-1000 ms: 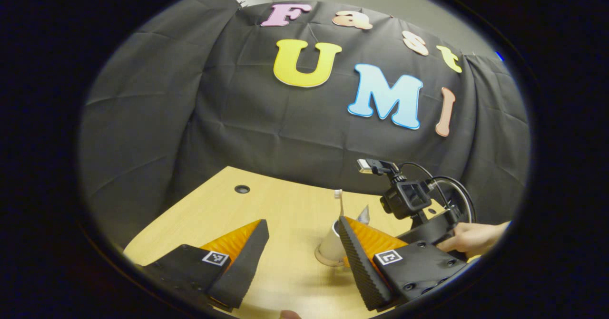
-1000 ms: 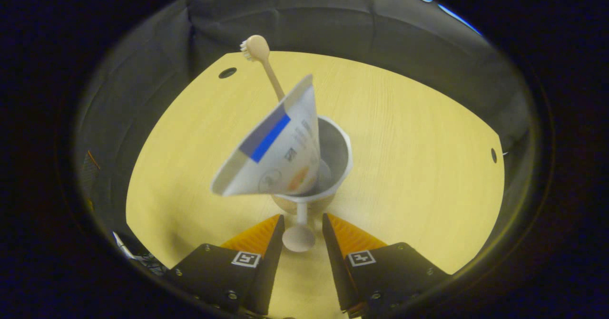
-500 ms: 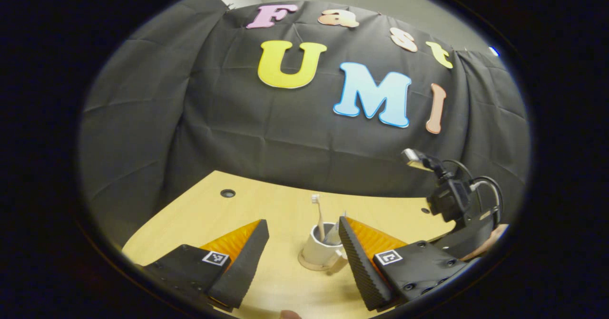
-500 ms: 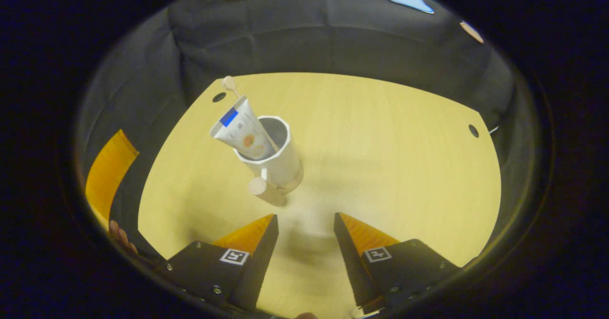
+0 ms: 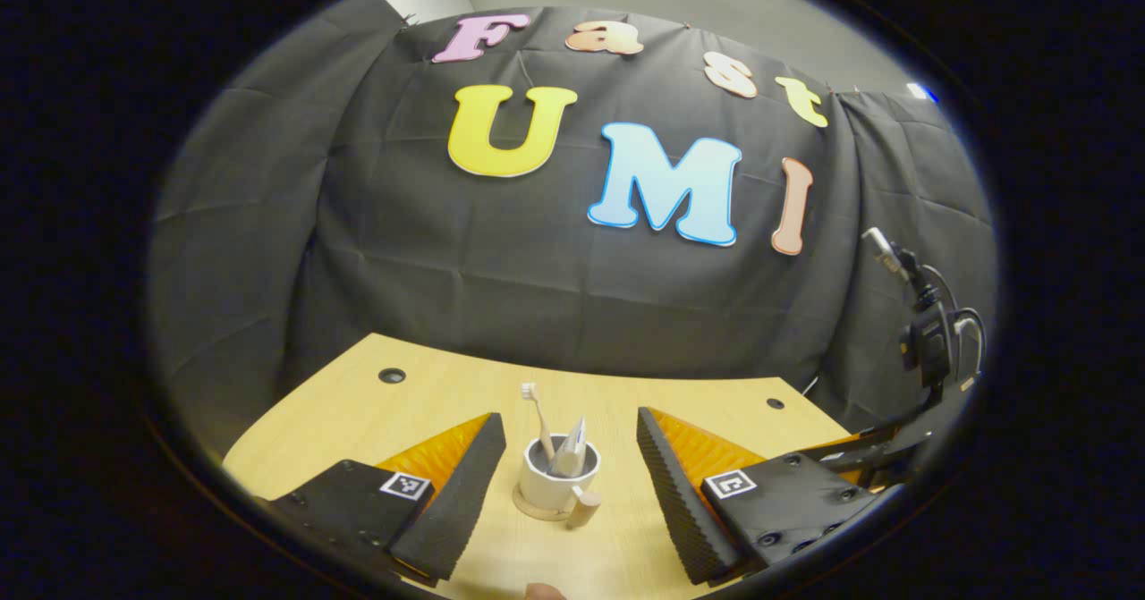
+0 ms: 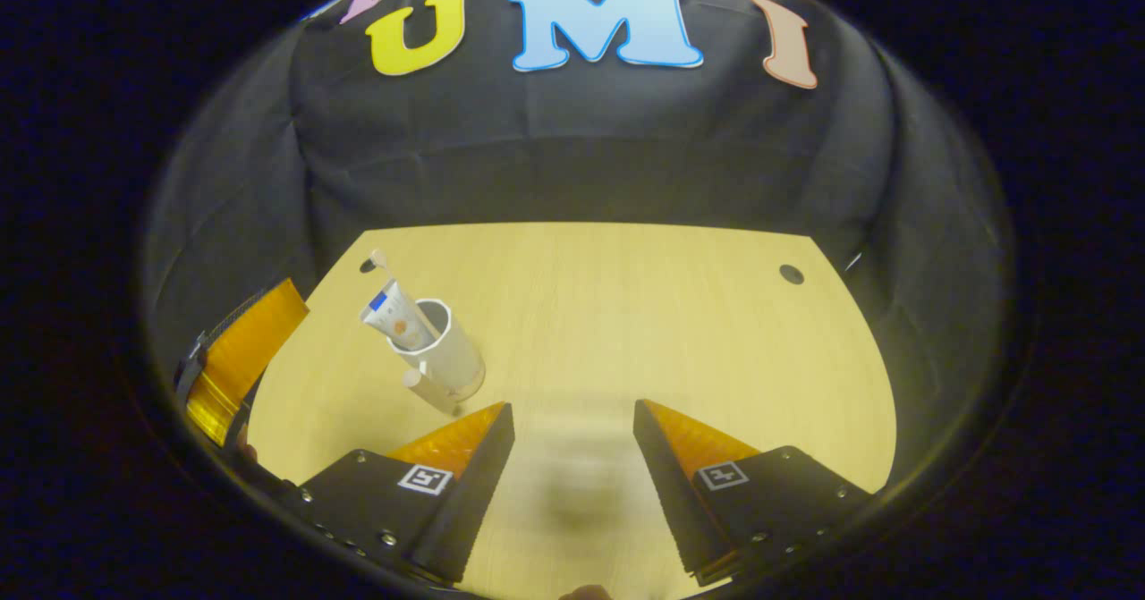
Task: Put the toothbrush and toothpaste on the desktop into the cup, then pick up the cup and place it on the coaster on the desktop.
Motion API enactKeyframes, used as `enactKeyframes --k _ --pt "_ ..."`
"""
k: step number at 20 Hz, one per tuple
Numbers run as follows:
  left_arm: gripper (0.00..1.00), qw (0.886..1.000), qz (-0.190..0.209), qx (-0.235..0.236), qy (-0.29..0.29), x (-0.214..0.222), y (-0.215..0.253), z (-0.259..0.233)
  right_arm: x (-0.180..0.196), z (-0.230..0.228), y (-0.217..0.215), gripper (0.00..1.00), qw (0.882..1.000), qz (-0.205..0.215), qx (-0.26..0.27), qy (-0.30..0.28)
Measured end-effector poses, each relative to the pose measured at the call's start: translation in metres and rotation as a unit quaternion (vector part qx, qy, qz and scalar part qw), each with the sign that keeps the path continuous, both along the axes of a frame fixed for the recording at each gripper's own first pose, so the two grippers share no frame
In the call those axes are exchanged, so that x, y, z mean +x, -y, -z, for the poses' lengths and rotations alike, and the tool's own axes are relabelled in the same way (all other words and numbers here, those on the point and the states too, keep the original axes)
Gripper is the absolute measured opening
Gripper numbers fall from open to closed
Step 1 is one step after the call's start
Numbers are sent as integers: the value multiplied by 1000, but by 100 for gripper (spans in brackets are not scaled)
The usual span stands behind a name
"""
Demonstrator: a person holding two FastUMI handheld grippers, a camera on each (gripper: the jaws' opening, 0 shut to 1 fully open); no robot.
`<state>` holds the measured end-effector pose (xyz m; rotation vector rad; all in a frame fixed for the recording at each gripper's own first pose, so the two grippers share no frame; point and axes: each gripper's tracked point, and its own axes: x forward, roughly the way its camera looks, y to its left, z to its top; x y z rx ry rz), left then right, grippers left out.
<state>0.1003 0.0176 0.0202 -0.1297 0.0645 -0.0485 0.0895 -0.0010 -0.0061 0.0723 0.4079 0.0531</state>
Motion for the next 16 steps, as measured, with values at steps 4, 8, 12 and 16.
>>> enactKeyframes --k 4,8,12,16 --pt "95 1000 -14 -3 22 -6 3 -23 -7 -27 15 84 998 4 -25 62" --pt "95 999 -25 8 48 -17 6 -44 -14 -60 22 84 988 -3 -55 143" --pt "95 997 -31 14 64 -26 10 -54 -30 -88 14 84 969 -8 -82 231" --pt "99 995 -41 10 87 -39 11 -69 -48 -117 9 84 945 -12 -110 308"
